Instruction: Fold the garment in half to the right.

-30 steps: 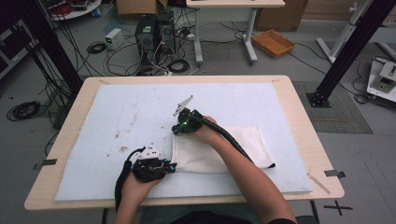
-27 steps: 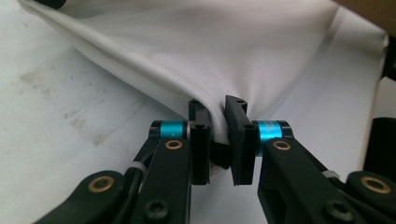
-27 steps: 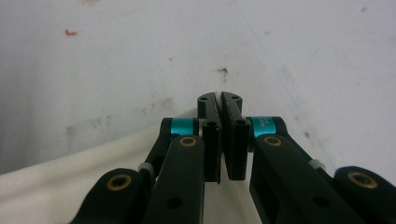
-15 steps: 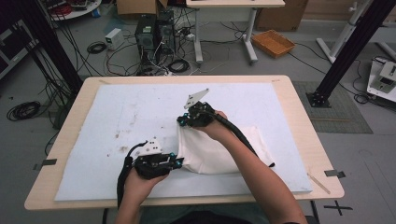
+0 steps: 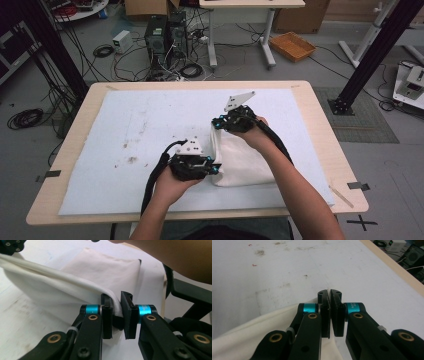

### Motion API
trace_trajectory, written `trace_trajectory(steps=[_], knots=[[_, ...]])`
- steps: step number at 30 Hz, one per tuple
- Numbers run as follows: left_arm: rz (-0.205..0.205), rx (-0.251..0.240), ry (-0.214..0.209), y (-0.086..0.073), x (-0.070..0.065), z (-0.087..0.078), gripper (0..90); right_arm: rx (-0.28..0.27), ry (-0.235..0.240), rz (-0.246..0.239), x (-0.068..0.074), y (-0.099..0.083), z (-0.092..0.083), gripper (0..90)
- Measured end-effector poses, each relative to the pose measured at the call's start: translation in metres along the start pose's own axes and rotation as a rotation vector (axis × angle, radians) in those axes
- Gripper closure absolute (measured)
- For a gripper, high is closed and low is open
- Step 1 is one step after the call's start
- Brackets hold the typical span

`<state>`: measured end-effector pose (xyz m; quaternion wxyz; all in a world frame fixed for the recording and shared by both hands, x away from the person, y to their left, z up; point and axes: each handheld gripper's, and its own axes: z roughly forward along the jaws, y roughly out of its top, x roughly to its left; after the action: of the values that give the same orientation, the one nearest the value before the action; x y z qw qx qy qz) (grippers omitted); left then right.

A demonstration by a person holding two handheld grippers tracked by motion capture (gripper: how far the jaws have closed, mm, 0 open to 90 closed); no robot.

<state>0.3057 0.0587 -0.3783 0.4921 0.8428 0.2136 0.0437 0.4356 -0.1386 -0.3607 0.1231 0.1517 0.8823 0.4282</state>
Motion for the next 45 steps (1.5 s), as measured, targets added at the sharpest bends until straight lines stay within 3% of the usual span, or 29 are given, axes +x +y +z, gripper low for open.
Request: trace_trajectory(steps=[9,18,20,29,31,38,45], knots=[[0.055,0.043,-0.047,0.027,-0.008,0.039,80.1,-0.008,-0.061,0.034,-0.012,-0.027,-0.033,88.1],[0.060,0.065,-0.089,0.043,-0.013,0.072,80.1,0.006,-0.126,0.065,-0.023,-0.054,-0.059,88.1],[0.052,0.068,-0.110,0.047,-0.015,0.086,80.1,0.007,-0.141,0.077,-0.026,-0.063,-0.065,88.1],[0.030,0.099,-0.152,0.053,-0.013,0.127,80.0,0.042,-0.177,0.130,-0.036,-0.092,-0.073,88.1],[0.027,0.100,-0.157,0.053,-0.012,0.134,80.1,0.063,-0.195,0.122,-0.038,-0.097,-0.074,88.1],[0.018,0.136,-0.178,0.051,-0.012,0.156,80.0,0.094,-0.224,0.151,-0.041,-0.117,-0.077,88.1],[0.007,0.155,-0.185,0.049,-0.011,0.168,80.0,0.107,-0.233,0.184,-0.044,-0.133,-0.076,88.0]])
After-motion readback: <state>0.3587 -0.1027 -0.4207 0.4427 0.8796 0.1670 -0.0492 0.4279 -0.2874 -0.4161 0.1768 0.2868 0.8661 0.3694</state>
